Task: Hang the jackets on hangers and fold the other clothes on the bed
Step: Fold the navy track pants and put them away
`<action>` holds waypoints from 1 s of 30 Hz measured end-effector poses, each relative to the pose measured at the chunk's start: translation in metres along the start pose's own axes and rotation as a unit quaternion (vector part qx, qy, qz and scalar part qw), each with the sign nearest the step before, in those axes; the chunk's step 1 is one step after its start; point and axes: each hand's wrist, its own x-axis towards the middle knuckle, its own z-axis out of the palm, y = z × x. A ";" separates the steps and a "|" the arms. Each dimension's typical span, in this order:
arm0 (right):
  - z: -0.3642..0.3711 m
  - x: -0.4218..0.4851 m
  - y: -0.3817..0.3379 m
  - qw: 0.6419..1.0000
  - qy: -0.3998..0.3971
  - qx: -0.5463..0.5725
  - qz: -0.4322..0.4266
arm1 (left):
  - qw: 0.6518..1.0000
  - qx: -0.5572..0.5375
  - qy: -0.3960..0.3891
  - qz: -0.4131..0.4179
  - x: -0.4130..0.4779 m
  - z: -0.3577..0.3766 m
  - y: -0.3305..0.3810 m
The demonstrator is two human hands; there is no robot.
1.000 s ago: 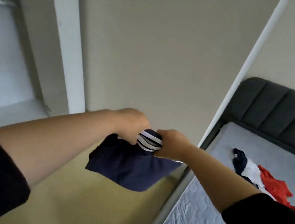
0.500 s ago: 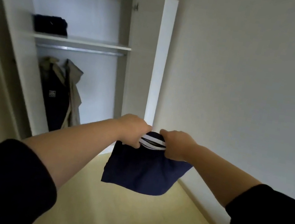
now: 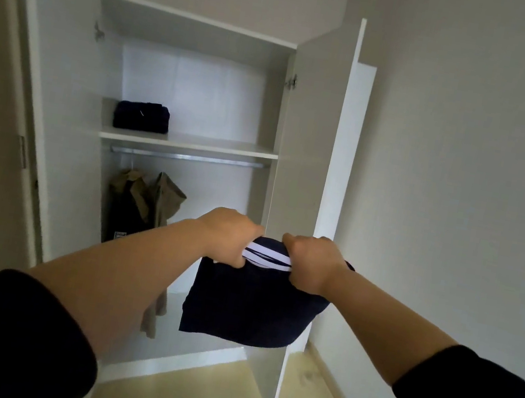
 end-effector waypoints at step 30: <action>0.022 0.623 -0.073 0.954 -0.083 0.269 -0.107 | 0.965 -0.115 0.030 -0.236 0.196 0.097 -0.541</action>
